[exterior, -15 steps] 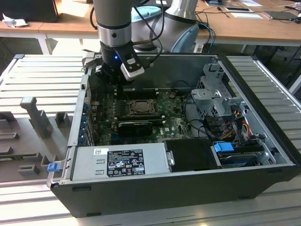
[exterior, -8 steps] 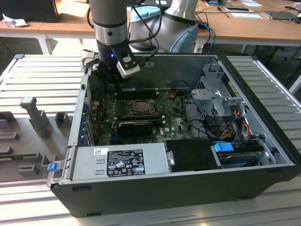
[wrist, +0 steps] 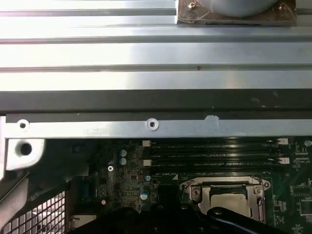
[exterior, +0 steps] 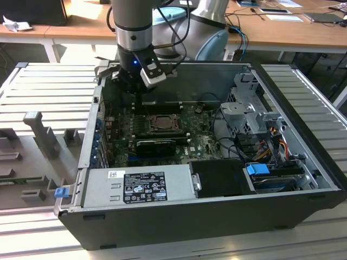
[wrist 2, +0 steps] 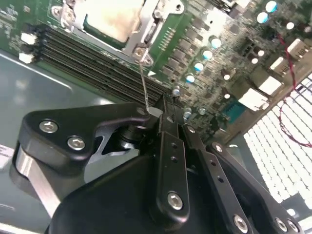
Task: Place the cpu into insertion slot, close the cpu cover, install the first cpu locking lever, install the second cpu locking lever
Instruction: 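Install the first cpu locking lever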
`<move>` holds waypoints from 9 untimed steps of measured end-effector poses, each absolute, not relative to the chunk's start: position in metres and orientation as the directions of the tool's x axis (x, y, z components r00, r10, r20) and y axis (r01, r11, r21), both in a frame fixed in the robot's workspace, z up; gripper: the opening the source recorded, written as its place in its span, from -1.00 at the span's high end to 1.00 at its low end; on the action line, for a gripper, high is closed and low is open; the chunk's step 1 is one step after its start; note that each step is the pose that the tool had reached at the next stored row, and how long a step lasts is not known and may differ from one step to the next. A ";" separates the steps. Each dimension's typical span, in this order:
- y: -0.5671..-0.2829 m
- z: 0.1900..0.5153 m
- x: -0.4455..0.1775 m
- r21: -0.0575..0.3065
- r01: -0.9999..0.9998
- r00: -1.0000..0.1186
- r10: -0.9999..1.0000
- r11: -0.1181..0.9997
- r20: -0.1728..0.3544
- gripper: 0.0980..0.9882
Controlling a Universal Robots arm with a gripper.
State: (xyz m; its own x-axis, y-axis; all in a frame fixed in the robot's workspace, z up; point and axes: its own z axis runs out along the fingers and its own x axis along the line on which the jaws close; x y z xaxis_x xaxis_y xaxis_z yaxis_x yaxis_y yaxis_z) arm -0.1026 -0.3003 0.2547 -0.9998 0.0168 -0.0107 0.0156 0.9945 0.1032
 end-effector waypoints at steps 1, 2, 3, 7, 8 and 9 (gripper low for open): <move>-0.300 0.255 -0.100 0.103 0.016 -1.000 0.017 0.995 -0.011 0.98; -0.300 0.255 -0.097 0.103 0.016 -1.000 0.017 0.995 -0.011 0.98; -0.300 0.255 -0.095 0.103 0.016 -1.000 0.017 0.995 -0.011 0.98; -0.300 0.254 -0.081 0.102 0.016 -1.000 0.017 0.995 -0.010 0.98; -0.300 0.254 -0.079 0.102 0.016 -1.000 0.017 0.995 -0.010 0.98; -0.300 0.253 -0.074 0.102 0.016 -1.000 0.017 0.995 -0.009 0.98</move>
State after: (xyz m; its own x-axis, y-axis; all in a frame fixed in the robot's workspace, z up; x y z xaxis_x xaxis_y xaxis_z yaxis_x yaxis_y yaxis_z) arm -0.0739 -0.3003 0.2533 -0.9998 0.0167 -0.0092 0.0157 0.9946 0.1021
